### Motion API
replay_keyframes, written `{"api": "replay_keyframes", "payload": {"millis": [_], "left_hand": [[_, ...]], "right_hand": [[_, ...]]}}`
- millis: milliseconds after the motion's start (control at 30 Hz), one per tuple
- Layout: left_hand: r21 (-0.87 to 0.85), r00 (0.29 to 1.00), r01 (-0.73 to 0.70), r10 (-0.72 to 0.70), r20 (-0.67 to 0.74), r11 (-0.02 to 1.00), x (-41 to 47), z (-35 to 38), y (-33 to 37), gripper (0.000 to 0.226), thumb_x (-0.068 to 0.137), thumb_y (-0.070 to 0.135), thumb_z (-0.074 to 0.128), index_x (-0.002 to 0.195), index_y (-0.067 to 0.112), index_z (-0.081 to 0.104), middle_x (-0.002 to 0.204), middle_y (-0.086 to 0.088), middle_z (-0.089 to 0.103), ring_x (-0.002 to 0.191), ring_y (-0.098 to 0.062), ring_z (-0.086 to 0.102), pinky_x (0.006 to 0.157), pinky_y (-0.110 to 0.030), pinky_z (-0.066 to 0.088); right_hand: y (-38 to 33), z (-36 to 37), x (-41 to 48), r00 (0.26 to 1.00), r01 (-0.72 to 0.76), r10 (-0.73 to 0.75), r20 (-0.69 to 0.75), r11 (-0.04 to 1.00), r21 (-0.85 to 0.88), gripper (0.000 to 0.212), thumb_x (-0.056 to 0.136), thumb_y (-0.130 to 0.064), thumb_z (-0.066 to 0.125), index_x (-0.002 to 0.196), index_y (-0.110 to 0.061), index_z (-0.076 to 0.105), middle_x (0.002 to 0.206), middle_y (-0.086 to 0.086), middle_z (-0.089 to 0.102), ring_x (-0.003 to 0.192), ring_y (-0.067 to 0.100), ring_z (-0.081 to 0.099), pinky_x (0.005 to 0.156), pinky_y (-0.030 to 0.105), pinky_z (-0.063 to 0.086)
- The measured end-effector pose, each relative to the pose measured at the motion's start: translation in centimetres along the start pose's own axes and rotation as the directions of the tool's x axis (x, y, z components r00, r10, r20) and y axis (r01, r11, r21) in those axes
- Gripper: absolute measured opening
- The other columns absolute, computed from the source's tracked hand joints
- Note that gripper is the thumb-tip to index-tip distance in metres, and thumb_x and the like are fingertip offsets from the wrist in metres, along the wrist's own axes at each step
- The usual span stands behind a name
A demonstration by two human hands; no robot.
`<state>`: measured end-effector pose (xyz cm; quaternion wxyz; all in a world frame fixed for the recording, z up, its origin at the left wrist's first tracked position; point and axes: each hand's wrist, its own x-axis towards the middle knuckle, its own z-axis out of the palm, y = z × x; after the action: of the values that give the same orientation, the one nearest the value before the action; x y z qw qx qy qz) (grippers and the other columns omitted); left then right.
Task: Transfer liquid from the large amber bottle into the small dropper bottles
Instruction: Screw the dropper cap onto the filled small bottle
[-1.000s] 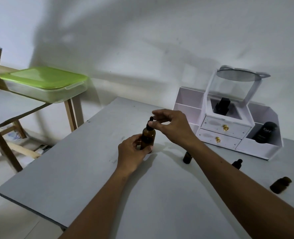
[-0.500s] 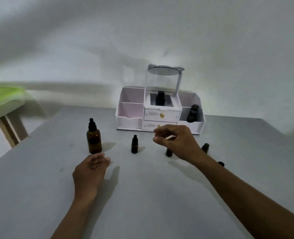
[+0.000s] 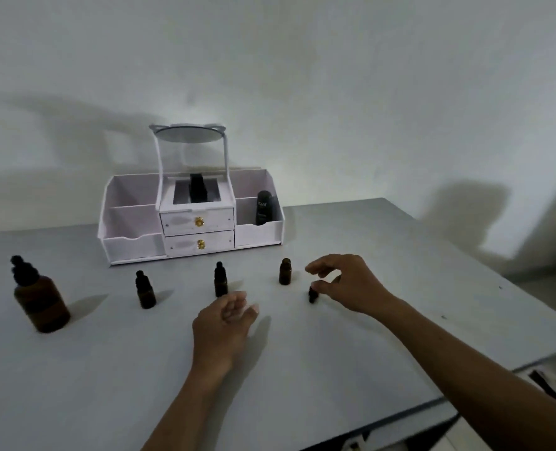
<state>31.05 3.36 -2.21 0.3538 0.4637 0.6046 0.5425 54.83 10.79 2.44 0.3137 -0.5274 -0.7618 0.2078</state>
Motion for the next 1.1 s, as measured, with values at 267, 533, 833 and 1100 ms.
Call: {"api": "replay_keyframes", "payload": {"millis": [267, 533, 833, 1100], "left_hand": [[0.070, 0.995, -0.049, 0.043, 0.089, 0.996, 3.3, 4.2, 0.3, 0.038, 0.077, 0.023, 0.079, 0.112, 0.023, 0.066, 0.099, 0.013, 0.065, 0.093, 0.002, 0.061, 0.077, -0.009, 0.046], [0.074, 0.990, -0.096, 0.087, 0.110, 0.993, 5.4, 5.5, -0.1, 0.044, 0.077, 0.019, 0.079, 0.118, 0.019, 0.065, 0.110, 0.007, 0.067, 0.098, -0.003, 0.062, 0.077, -0.006, 0.045], [0.122, 0.990, -0.110, 0.097, 0.103, 0.987, 7.9, 7.7, 0.2, 0.061, 0.072, 0.031, 0.083, 0.127, 0.020, 0.060, 0.120, 0.005, 0.065, 0.098, -0.003, 0.059, 0.083, -0.013, 0.044], [0.208, 0.981, -0.169, 0.144, 0.134, 0.963, 8.9, 8.6, -0.9, 0.058, 0.073, 0.037, 0.081, 0.126, 0.022, 0.062, 0.118, 0.006, 0.066, 0.097, -0.002, 0.059, 0.085, -0.014, 0.043]], "right_hand": [[3.5, 0.9, 0.5, 0.976, 0.089, -0.019, 0.217, 0.944, -0.318, 0.041, 0.092, -0.011, 0.060, 0.121, -0.039, 0.066, 0.132, -0.020, 0.056, 0.123, 0.005, 0.047, 0.104, 0.023, 0.037], [4.0, 0.8, 1.8, 0.990, 0.137, -0.124, 0.072, 0.967, -0.217, 0.020, 0.095, -0.022, 0.066, 0.110, -0.034, 0.070, 0.111, -0.018, 0.068, 0.102, 0.000, 0.060, 0.087, 0.025, 0.050], [0.4, 1.7, 5.7, 0.930, 0.083, 0.153, -0.335, 0.800, 0.595, 0.012, 0.091, -0.009, 0.071, 0.101, -0.016, 0.072, 0.094, 0.013, 0.076, 0.083, 0.020, 0.072, 0.068, 0.027, 0.057], [0.5, 3.7, 6.4, 0.942, 0.105, 0.101, -0.319, 0.817, 0.567, 0.013, 0.090, -0.007, 0.071, 0.097, -0.017, 0.073, 0.090, 0.009, 0.076, 0.084, 0.022, 0.073, 0.072, 0.030, 0.060]]}}
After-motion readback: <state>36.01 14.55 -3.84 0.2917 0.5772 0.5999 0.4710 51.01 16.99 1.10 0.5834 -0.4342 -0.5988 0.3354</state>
